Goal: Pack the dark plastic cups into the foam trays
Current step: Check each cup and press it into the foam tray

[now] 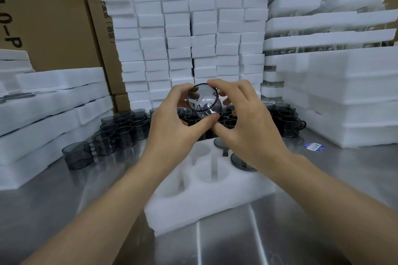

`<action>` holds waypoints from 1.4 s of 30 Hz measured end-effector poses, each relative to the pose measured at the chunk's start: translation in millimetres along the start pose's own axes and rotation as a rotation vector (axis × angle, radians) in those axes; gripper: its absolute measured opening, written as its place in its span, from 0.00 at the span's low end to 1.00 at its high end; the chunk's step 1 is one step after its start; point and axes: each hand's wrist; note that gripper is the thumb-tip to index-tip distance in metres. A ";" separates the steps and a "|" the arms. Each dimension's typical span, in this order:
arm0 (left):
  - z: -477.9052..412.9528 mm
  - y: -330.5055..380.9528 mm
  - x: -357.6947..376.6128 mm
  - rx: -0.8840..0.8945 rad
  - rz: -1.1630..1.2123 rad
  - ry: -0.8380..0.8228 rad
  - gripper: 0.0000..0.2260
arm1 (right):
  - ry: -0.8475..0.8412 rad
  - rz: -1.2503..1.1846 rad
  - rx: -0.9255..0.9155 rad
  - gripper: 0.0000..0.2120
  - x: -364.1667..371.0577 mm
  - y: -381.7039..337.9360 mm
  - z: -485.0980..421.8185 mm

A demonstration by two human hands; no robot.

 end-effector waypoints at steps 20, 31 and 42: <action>5.3 -2.3 0.6 0.181 -0.118 -0.049 0.29 | 0.133 0.052 0.051 0.31 1.7 -3.5 1.2; 3.7 -6.3 2.6 0.253 -0.153 -0.040 0.22 | 0.112 -0.113 0.245 0.29 4.1 0.6 -0.7; -0.3 -14.6 1.6 0.104 -0.126 0.002 0.25 | -0.018 -0.207 0.225 0.17 1.9 2.3 1.3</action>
Point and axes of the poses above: each hand's wrist, its own z-axis away from the middle knuckle, its own x-axis out of the palm, y = z × x, and after that the axes turned 15 degrees about y, right-handed
